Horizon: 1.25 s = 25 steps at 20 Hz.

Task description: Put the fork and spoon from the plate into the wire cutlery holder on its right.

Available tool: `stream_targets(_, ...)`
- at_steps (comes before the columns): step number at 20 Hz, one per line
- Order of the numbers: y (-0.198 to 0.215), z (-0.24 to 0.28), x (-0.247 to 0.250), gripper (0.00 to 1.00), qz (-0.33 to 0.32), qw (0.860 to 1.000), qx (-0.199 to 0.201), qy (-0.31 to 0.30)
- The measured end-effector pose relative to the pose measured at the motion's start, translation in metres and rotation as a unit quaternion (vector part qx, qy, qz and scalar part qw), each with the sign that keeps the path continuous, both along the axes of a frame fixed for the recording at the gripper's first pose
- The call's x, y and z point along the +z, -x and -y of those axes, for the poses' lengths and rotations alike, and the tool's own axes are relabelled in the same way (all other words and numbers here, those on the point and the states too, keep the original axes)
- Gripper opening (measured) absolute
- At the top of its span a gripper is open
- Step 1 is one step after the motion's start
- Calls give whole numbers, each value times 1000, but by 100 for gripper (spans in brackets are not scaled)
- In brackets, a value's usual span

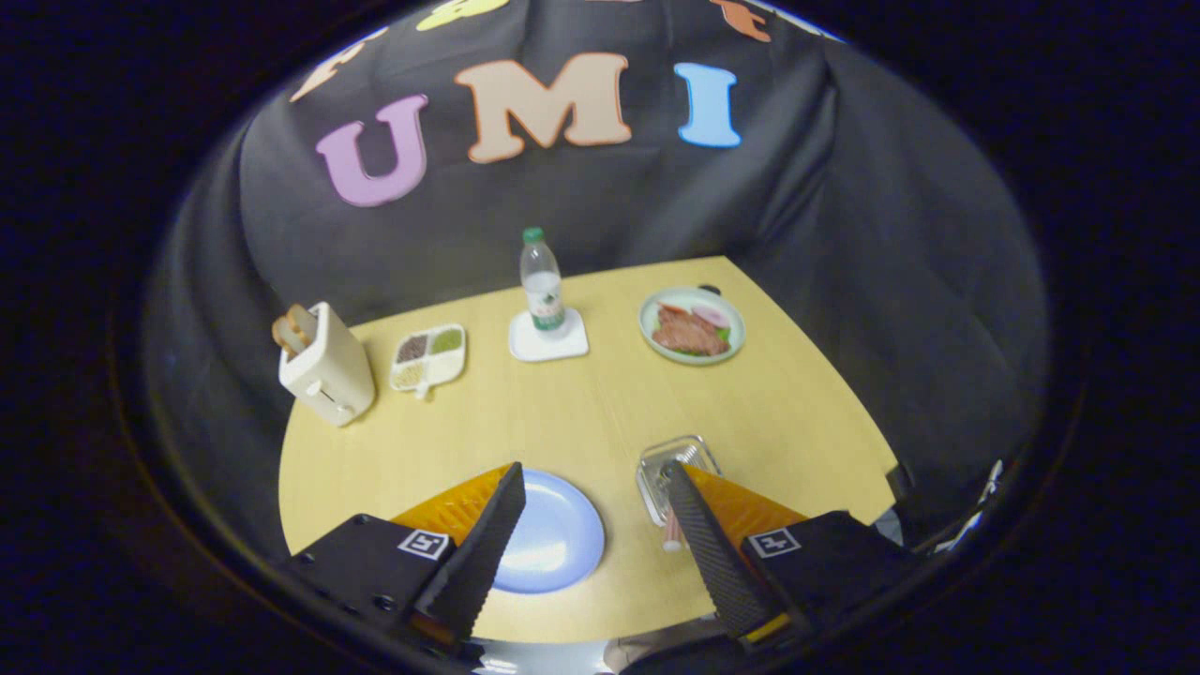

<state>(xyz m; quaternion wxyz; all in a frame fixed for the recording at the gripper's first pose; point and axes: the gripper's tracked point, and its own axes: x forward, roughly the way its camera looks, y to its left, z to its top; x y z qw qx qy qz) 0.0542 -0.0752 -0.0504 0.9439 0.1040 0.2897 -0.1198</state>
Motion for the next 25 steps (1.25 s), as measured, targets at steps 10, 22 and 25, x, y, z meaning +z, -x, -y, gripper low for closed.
stream_targets(10,-15,-37,69,97,253,961,102,54)
stream_targets(22,-4,-32,44,97,244,961,83,98)
stream_targets(25,-5,-40,40,97,235,962,92,102)
